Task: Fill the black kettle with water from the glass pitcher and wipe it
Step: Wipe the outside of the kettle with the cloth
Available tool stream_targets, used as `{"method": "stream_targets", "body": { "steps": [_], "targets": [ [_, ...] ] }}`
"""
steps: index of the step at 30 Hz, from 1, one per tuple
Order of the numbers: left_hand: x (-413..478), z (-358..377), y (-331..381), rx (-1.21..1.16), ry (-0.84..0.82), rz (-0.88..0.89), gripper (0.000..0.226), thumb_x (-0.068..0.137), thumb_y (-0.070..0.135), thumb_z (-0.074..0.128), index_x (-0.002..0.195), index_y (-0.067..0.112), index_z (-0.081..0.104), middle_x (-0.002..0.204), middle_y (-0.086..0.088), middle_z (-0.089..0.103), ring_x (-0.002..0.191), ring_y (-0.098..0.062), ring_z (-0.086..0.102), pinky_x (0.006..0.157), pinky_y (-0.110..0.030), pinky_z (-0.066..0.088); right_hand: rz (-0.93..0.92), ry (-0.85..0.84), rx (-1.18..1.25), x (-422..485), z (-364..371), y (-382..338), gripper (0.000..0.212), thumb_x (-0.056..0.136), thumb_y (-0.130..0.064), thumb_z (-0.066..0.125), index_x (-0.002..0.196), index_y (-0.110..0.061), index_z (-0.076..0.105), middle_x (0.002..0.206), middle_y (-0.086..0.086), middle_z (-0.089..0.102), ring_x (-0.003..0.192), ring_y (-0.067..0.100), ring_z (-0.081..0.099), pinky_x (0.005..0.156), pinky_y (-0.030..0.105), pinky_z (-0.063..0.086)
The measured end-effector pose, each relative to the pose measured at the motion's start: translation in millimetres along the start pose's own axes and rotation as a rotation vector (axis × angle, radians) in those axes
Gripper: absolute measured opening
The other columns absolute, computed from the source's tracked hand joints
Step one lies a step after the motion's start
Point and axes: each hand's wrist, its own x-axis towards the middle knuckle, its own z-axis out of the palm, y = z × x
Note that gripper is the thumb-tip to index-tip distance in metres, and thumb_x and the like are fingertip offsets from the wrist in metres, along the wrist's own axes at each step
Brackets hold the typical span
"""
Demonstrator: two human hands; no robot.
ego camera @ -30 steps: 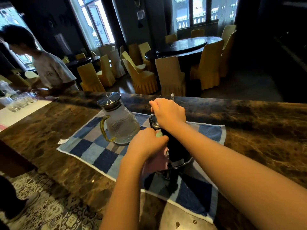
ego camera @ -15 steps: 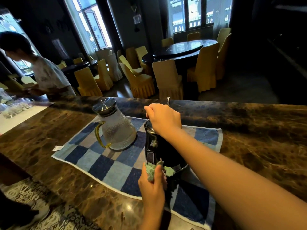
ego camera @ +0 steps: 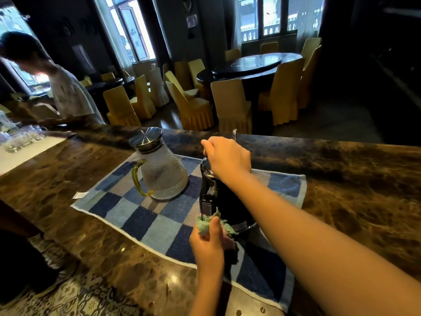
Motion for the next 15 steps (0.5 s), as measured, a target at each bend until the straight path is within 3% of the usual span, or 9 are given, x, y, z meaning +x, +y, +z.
{"method": "stream_targets", "body": {
  "steps": [2,5,7,9,12,15],
  "targets": [
    [8,-8,4,0.040,-0.086,0.009,0.054,0.077,0.056,0.059,0.056,0.006,0.052,0.041,0.002,0.050,0.041,-0.009,0.049,0.045,-0.025,0.042,0.004,0.001,-0.008,0,1,0,0.044,0.101,-0.046,0.030,0.095,-0.022,0.066,0.097,0.002,0.069,0.091,0.027,0.064,0.075,0.038,0.048],
    [38,-16,34,0.201,-0.331,-0.004,0.045,0.083,0.048,0.060,0.059,0.013,0.044,0.050,-0.004,0.039,0.050,-0.014,0.038,0.053,-0.029,0.030,0.004,-0.001,-0.011,0,2,-1,0.043,0.101,-0.046,0.030,0.095,-0.022,0.066,0.097,0.002,0.069,0.091,0.026,0.064,0.074,0.038,0.049],
    [59,-13,60,0.393,-0.442,-0.064,0.041,0.088,0.032,0.058,0.059,0.019,0.032,0.054,-0.002,0.029,0.055,-0.016,0.029,0.057,-0.032,0.022,0.006,0.007,-0.007,0,1,-1,0.043,0.101,-0.045,0.030,0.096,-0.022,0.066,0.097,0.002,0.070,0.091,0.026,0.064,0.075,0.039,0.051],
    [75,-7,80,0.531,-0.528,-0.172,0.041,0.091,0.026,0.052,0.059,0.019,0.027,0.047,0.003,0.025,0.050,-0.016,0.027,0.054,-0.030,0.025,0.007,0.015,-0.005,0,1,-1,0.043,0.101,-0.045,0.031,0.096,-0.022,0.067,0.097,0.002,0.070,0.092,0.027,0.064,0.076,0.040,0.053],
    [77,-12,86,0.503,-0.651,-0.324,0.039,0.094,0.036,0.050,0.059,0.018,0.044,0.043,0.004,0.037,0.041,-0.011,0.043,0.053,-0.020,0.042,0.004,0.025,-0.013,-1,1,-3,0.043,0.101,-0.044,0.031,0.097,-0.021,0.067,0.098,0.003,0.070,0.092,0.026,0.065,0.076,0.040,0.054],
    [67,-16,76,0.295,-0.604,-0.405,0.028,0.095,0.044,0.046,0.087,0.023,0.064,0.071,-0.004,0.064,0.074,-0.021,0.062,0.074,-0.033,0.049,0.004,0.024,-0.004,-3,0,-1,0.043,0.101,-0.044,0.031,0.097,-0.021,0.067,0.098,0.003,0.070,0.092,0.027,0.065,0.076,0.040,0.053]
  ]
}}
